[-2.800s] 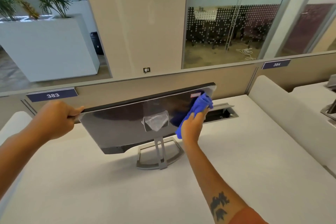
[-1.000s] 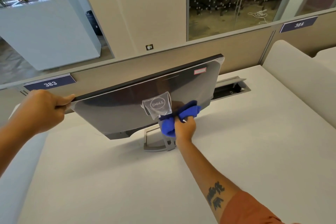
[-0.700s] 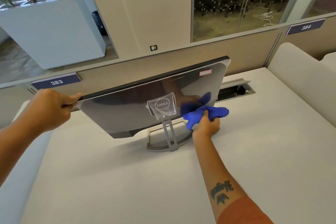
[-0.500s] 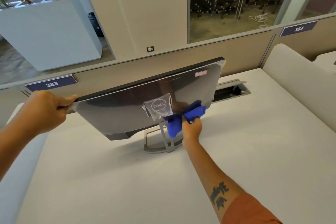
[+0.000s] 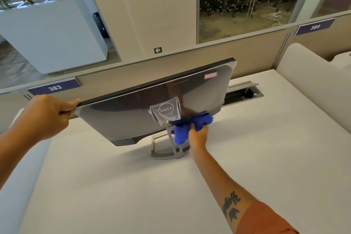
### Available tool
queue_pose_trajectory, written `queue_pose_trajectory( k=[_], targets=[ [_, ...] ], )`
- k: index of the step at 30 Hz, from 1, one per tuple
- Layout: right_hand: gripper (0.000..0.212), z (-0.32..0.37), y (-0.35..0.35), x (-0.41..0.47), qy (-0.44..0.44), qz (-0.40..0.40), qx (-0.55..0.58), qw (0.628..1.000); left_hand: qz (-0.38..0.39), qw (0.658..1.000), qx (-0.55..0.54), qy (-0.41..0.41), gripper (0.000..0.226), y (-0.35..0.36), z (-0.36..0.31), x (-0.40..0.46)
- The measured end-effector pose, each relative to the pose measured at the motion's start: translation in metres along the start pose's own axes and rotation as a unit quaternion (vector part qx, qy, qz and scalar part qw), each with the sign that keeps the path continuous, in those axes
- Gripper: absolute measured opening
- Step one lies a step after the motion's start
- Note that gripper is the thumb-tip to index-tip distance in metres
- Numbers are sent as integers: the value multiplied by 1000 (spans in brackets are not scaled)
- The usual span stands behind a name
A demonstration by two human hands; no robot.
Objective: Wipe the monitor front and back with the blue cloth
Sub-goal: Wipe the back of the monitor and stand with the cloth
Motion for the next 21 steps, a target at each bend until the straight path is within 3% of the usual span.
queue_pose_trajectory(
  k=[2,5,12,14,18,21],
  targets=[
    [41,-2,5,-2,4,22,5,1000,6,1000,2,3,31,-2,-2,-1],
    [40,5,5,5,6,-31,54,998,5,1000,9,4,29,-3,-5,-1],
    [27,-6,16,-5,39,37,-57,997,-2,1000,7,2,29,-2,-4,1],
    [29,1,5,9,53,36,-14,998,-1,1000,12,5,29,-2,-6,0],
    [38,8,-4,6,66,-42,162,984,4,1000,14,0,28,-5,-8,-3],
    [42,-2,17,-7,41,0,83,996,16,999,28,9,27,-7,-10,-3]
  ],
)
Point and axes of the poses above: each hand's wrist, its own x-axis towards the middle knuckle, its own y-axis out of the palm, z = x × y, the point moved 3 cm from there along x, towards the middle knuckle
